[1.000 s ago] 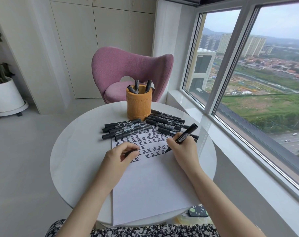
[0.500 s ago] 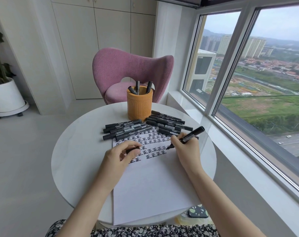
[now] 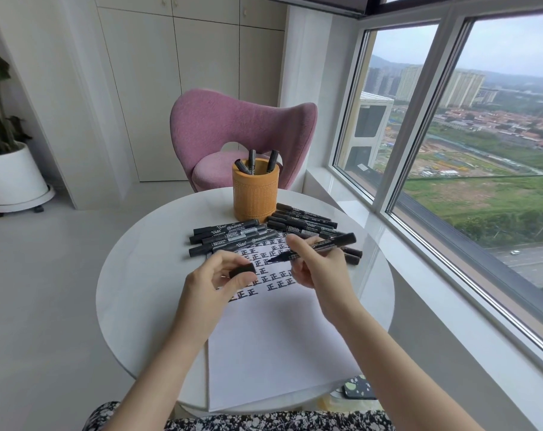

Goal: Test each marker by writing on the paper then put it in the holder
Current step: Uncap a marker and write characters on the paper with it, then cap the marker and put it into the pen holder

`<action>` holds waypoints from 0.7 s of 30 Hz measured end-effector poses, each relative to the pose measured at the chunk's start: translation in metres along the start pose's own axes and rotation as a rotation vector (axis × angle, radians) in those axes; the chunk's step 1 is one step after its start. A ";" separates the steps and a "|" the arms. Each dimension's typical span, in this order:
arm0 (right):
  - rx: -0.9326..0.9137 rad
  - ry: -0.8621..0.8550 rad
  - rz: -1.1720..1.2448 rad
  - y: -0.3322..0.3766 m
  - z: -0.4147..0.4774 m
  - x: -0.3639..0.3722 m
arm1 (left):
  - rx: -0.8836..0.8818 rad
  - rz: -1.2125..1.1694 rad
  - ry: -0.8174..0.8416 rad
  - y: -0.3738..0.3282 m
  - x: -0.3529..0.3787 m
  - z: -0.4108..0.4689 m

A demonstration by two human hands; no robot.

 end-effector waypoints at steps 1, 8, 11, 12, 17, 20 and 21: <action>-0.003 -0.015 -0.024 0.001 -0.002 0.004 | -0.001 -0.011 -0.001 0.000 0.000 0.000; -0.006 -0.038 -0.005 -0.002 -0.006 0.017 | 0.002 -0.028 0.006 -0.002 0.000 -0.001; -0.015 -0.017 -0.036 -0.004 -0.008 0.025 | -0.003 -0.019 0.017 -0.002 0.001 -0.001; -0.018 -0.007 -0.053 -0.005 -0.009 0.028 | -0.005 -0.025 0.017 -0.002 0.001 -0.001; 0.010 -0.039 -0.043 -0.014 -0.009 0.040 | -0.006 -0.004 -0.024 -0.004 -0.002 -0.003; 0.020 -0.067 -0.010 -0.016 -0.009 0.043 | 0.014 0.042 -0.041 -0.007 -0.004 -0.004; 0.026 -0.073 -0.008 -0.016 -0.009 0.044 | 0.020 0.056 -0.050 -0.007 -0.005 -0.004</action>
Point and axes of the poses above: each hand's wrist, its own z-axis towards the middle knuckle, its own x-axis out of the palm, y = z × x, the point moved 6 cm from there along z, towards the middle knuckle, and after that the axes turned 14 degrees about x, right-handed, at the moved point
